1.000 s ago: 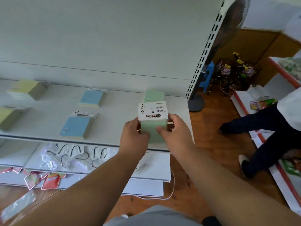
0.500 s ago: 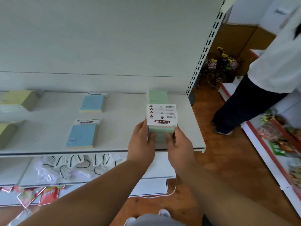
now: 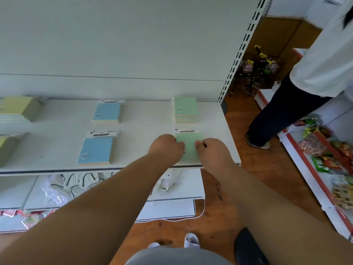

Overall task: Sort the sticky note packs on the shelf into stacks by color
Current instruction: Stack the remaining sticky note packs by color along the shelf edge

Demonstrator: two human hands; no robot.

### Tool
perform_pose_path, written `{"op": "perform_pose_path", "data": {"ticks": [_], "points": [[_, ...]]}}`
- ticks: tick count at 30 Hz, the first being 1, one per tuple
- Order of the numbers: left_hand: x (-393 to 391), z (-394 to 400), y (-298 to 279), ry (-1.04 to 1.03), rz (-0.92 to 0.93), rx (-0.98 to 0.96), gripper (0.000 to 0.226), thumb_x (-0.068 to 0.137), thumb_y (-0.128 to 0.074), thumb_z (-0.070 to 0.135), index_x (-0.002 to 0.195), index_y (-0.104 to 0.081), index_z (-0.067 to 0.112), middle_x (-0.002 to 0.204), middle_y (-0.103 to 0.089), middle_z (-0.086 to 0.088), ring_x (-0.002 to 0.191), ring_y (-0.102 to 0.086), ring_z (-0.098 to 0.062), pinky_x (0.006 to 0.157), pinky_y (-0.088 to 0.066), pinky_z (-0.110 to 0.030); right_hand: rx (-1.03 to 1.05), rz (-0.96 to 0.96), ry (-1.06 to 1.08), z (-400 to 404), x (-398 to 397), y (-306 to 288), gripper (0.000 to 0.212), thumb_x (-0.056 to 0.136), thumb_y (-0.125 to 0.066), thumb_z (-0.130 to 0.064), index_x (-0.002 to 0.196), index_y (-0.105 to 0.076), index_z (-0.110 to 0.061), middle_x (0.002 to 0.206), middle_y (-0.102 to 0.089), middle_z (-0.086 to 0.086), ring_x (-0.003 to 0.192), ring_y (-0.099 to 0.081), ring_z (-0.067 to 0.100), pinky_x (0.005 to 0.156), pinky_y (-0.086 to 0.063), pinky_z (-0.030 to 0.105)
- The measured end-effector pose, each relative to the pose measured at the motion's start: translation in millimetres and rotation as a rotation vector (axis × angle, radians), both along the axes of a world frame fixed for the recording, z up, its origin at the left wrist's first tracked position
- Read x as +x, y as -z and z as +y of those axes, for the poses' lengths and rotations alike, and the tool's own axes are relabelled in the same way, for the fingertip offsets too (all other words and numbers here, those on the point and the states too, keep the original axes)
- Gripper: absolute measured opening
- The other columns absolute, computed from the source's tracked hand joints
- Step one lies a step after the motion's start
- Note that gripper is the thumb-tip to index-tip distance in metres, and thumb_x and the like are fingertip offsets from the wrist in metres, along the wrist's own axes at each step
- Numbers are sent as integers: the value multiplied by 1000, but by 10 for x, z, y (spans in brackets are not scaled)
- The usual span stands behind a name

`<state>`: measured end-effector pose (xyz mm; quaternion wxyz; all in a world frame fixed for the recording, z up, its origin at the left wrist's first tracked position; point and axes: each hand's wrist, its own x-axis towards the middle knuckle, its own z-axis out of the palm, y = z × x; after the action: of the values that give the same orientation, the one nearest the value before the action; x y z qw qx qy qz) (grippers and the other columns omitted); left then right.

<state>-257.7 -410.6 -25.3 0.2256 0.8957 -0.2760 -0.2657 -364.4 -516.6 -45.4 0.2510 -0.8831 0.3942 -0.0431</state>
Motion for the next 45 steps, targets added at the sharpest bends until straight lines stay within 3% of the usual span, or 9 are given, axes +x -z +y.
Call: {"op": "perform_pose_path", "data": {"ticks": [5,8,10,14,18,28,32,39,45], "points": [[16,101,47,-82,69,-95,38,92,-50,36,67,-56,9,65,-56,-6,65,-52,-27,57,-38,-29,24,16,-52,-45,-39,-50,49,104,-29,-39,84,-62,-8,73,-54,2,73,-53,22,67,-37,30],[50,341,95,-100,-32,-151,22,91,-48,25,97,-68,18,90,-66,0,86,-61,-24,69,-43,-26,-90,-34,-236,-138,-294,-35,47,104,-24,-38,92,-62,-14,84,-58,3,81,-56,21,69,-39,30],[48,476,137,7,-91,-116,30,88,-51,22,115,-65,22,108,-64,4,102,-59,-19,80,-41,-24,-127,-31,-352,-240,-464,8,41,101,-30,-42,97,-63,-18,90,-59,1,87,-55,18,74,-41,29],[16,452,220,289,-248,18,24,84,-62,42,99,-61,24,94,-56,6,89,-57,-18,76,-46,-29,-238,105,-492,-341,-533,76,36,88,-54,-56,88,-57,-21,85,-53,-6,79,-49,13,65,-38,26],[-37,331,201,315,-321,69,24,87,-58,46,84,-51,23,87,-54,3,81,-56,-22,71,-47,-33,-218,28,-505,-307,-472,74,25,91,-60,-40,87,-63,-15,83,-57,-2,78,-52,15,66,-42,28],[-117,281,232,345,-367,58,22,92,-54,41,84,-46,22,85,-48,3,82,-54,-22,71,-45,-33,-197,25,-468,-279,-478,83,19,93,-59,-31,84,-62,-14,79,-51,-5,75,-50,14,65,-39,25],[-105,316,248,327,-357,43,20,91,-54,40,84,-49,22,85,-49,3,79,-51,-21,71,-46,-34,-158,13,-447,-267,-488,50,19,92,-59,-34,84,-63,-18,79,-51,-7,72,-49,10,60,-34,16],[-121,293,216,333,-344,61,19,92,-54,35,81,-44,22,86,-46,2,87,-55,-25,73,-45,-34,-197,28,-446,-227,-501,26,25,95,-54,-35,86,-66,-15,82,-56,-1,74,-50,13,66,-37,23],[-106,386,192,334,-391,6,33,91,-52,52,95,-50,19,89,-51,1,81,-52,-21,71,-44,-34,-217,-39,-408,-227,-571,-25,26,94,-55,-43,96,-64,-19,91,-58,-3,80,-53,12,70,-49,26]]}}
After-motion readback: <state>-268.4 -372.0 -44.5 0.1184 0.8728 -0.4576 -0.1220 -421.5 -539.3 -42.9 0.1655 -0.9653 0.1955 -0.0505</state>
